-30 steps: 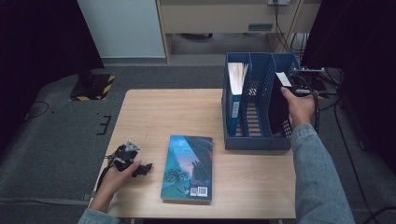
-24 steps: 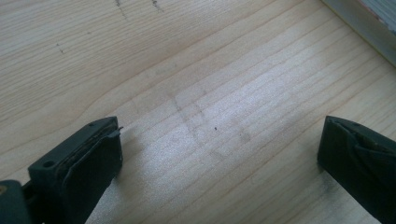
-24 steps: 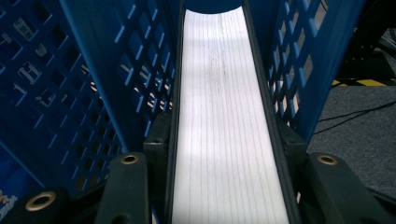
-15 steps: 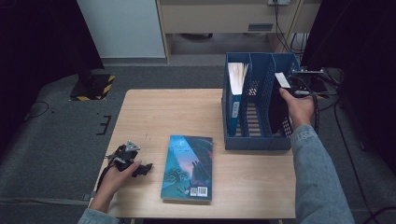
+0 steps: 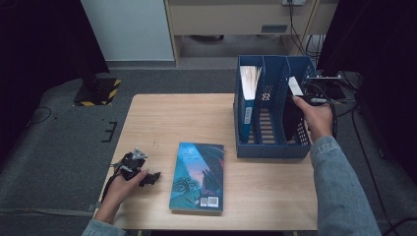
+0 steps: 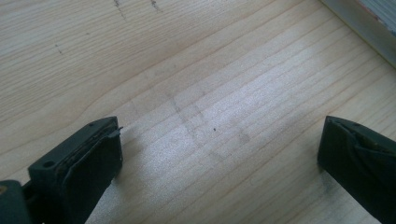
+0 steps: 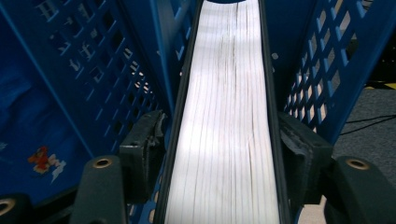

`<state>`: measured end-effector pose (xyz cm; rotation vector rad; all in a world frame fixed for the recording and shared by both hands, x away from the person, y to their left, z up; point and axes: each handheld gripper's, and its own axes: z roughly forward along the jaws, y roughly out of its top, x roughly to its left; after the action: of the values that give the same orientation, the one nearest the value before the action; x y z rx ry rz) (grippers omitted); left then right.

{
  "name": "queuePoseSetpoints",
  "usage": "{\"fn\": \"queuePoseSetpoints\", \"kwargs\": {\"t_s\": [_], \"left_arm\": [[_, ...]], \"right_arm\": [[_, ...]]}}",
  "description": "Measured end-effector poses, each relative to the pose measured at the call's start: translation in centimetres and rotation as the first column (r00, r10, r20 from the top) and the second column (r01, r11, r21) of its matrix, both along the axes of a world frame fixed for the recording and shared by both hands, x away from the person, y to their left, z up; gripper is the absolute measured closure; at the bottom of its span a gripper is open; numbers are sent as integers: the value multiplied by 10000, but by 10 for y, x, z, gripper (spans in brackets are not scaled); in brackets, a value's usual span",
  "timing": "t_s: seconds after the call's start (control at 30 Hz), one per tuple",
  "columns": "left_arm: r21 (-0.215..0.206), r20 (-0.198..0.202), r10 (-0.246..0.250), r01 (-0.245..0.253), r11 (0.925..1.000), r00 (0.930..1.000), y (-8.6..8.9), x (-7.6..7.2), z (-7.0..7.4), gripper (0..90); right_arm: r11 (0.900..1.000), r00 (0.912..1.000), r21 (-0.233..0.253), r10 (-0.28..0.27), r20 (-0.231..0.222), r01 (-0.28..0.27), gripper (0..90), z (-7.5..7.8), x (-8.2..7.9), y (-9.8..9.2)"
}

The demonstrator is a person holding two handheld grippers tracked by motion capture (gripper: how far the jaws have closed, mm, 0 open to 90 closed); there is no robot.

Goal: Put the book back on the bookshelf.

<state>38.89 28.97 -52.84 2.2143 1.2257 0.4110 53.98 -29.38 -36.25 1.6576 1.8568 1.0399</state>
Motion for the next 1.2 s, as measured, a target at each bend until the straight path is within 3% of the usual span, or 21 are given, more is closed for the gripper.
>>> {"fn": "queuePoseSetpoints", "kwargs": {"t_s": [0.33, 0.73, 0.97, 1.2], "left_arm": [[0, 7, -18, 18, 10000, 10000, 0, 0, 0, 0], [39, -11, -70, 70, 10000, 10000, 0, 0, 0, 0], [92, -25, -129, 129, 9999, 9999, 0, 0, 0, 0], [106, -11, -139, 139, 9998, 9999, 0, 0, 0, 0]], "right_arm": [[9996, 9998, 232, 130, 133, -133, 334, 0, -5, -2], [9990, 9993, 368, 237, 297, -248, 111, -3, -14, -1], [9967, 9983, 714, 363, 450, -395, 76, -2, -25, -6], [9970, 9974, 642, 394, 610, -433, 70, 3, -35, -6]]}}
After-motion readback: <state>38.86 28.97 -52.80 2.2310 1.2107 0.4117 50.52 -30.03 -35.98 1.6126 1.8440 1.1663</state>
